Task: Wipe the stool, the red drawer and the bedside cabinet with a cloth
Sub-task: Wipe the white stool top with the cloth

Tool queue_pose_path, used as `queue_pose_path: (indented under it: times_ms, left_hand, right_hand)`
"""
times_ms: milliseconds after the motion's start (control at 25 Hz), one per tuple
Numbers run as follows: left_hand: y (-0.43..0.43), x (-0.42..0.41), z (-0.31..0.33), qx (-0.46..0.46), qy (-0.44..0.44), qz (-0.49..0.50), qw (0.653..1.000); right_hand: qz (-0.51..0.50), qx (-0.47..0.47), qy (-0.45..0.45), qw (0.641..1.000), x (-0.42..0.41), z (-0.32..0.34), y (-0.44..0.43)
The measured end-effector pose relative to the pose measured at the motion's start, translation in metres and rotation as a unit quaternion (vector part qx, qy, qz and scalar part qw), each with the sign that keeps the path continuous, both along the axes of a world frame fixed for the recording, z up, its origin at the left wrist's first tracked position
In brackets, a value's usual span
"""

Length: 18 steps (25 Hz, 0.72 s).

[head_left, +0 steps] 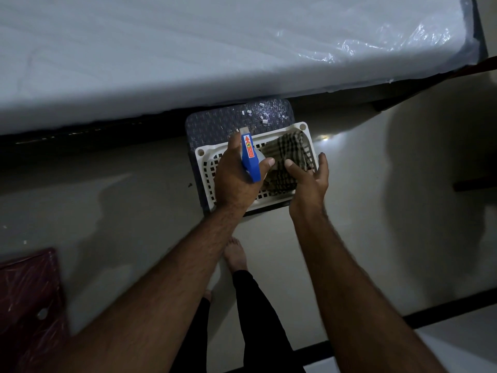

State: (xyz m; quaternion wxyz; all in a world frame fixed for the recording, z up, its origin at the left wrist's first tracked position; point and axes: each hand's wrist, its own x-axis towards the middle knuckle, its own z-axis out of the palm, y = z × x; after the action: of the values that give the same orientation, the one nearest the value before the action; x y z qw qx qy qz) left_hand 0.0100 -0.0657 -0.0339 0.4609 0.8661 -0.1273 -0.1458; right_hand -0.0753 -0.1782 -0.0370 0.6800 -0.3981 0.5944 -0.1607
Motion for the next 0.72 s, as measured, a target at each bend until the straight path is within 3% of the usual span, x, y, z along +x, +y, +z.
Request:
queue_pose_path:
  times_ms: [280, 440, 720]
  left_hand:
    - [-0.002, -0.001, -0.004, 0.001, 0.0, 0.006, 1.0]
    - [-0.005, 0.002, -0.001, 0.004, 0.015, 0.006, 1.0]
    - [-0.004, 0.005, -0.002, -0.072, 0.003, 0.014, 0.997]
  right_hand:
    - [-0.038, 0.013, 0.047, 0.998, 0.032, -0.001, 0.012]
    - [-0.077, 0.068, -0.008, 0.995, 0.038, 0.002, 0.01]
    - [0.004, 0.144, -0.039, 0.989, 0.028, 0.004, 0.008]
